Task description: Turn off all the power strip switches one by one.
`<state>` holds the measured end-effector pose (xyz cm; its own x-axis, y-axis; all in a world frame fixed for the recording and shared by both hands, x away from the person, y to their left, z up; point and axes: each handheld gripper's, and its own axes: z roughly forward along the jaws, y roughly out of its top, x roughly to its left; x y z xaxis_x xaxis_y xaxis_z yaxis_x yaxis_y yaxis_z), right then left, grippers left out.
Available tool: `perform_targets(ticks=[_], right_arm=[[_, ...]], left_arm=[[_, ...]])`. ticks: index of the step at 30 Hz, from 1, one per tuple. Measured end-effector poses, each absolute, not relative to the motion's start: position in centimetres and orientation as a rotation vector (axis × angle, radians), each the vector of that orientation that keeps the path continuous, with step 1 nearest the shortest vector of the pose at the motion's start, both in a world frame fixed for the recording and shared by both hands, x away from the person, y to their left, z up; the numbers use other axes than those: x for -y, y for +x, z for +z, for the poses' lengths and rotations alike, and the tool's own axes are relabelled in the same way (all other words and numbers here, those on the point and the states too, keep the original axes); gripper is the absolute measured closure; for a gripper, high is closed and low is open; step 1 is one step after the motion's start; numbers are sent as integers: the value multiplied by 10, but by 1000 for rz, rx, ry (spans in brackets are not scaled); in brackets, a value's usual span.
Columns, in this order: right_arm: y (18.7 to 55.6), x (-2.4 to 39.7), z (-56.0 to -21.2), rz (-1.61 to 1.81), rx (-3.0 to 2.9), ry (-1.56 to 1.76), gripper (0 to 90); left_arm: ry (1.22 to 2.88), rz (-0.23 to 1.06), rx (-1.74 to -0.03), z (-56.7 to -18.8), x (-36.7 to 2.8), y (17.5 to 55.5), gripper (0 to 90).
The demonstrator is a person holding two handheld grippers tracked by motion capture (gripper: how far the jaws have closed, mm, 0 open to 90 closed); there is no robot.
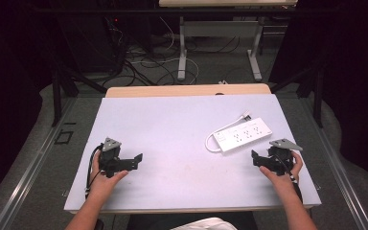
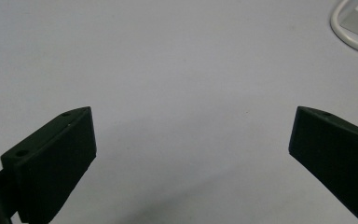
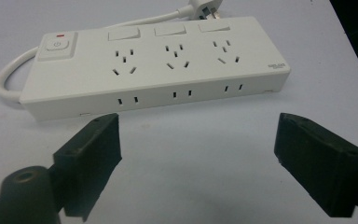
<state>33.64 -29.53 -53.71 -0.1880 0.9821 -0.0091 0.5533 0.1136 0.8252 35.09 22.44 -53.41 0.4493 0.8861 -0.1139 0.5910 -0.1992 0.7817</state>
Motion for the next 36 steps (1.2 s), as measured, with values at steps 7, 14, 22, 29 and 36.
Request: perform_targets(ticks=[7,14,22,29,36], right_arm=[[337,284,-539,949,-1857,1437,179],[339,281,-536,950,-1881,1403,267],[344,274,-527,963,-1916,1409,401],[347,269,-517,998,-1960,1413,467],[355,267,-507,999,-1991,1417,489]], left_arm=[[1890,488,-1235,-534,-223,351,5],[1902,487,-1238,-534,-223,349,5],[1890,503,-1246,-534,-225,348,6],[1888,503,-1249,-536,-222,348,6],[1892,500,-1255,-535,-224,346,6]])
